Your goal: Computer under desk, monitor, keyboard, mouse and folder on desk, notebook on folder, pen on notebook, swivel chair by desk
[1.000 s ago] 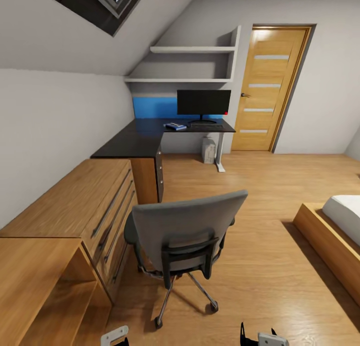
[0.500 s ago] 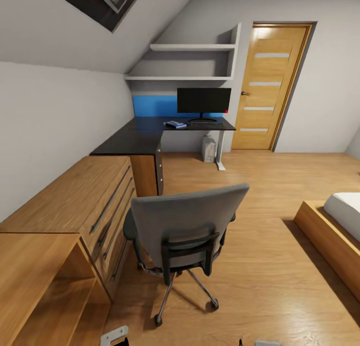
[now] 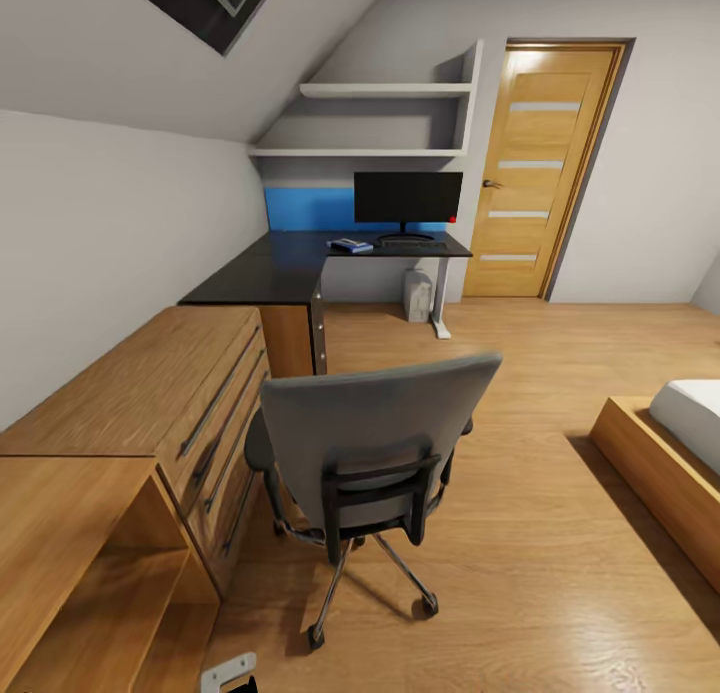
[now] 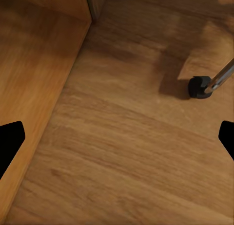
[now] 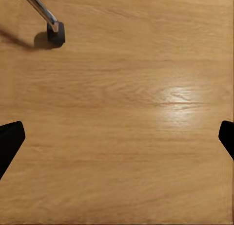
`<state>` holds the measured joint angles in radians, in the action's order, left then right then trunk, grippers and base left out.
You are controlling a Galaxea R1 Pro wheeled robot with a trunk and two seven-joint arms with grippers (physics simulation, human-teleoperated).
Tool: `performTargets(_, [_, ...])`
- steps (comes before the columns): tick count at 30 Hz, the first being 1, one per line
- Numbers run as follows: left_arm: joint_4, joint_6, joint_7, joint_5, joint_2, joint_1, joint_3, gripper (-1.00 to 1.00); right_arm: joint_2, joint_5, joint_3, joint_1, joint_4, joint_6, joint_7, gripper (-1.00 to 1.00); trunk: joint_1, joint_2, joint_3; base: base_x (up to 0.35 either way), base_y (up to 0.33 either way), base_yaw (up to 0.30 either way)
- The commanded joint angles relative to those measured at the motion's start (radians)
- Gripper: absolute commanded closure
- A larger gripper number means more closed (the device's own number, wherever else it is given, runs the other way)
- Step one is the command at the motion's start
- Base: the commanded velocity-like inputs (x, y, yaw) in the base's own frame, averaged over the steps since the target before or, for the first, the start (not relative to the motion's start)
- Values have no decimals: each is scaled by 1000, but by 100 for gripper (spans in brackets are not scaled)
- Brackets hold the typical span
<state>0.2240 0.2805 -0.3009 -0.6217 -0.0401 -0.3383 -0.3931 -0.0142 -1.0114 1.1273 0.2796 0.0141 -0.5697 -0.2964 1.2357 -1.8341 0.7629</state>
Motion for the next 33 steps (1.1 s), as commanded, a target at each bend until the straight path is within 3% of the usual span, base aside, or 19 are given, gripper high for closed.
performTargets(1, [0, 3, -6, -7, 0, -1, -9, -100, 0, -2, 9, -2, 0, 0, -7, -100, 4, -8, 4, 0, 0, 0])
performTargets(19, [0, 3, -6, -5, -1, -1, -12, -100, -1, -3, 9, -11, -2, 0, -8, -100, 73, -134, 60, 0, 0, 0])
performTargets(22, [40, -11, -6, 1, -19, -1, -17, -100, 0, 0, 2, -9, 16, -26, -11, -100, 84, -155, 70, 0, 0, 0])
performTargets(25, [142, -82, -12, 2, -21, -10, -16, -100, 5, -1, -1, 30, 54, -84, -13, -100, 96, -176, 79, 0, 0, 0])
performTargets(28, [219, -226, -53, 4, -21, -61, -15, -100, 8, -2, -3, 112, 71, -139, -13, -100, 107, -197, 89, 0, 0, 0])
performTargets(31, [240, -285, -73, 3, -21, -107, -15, -100, 6, -1, -3, 173, 76, -150, -13, -100, 119, -218, 98, 0, 0, 0])
performTargets(33, [246, -345, -79, 3, -25, -155, -15, -100, 6, -2, -3, 248, 76, -152, -14, -100, 126, -232, 104, 0, 0, 0])
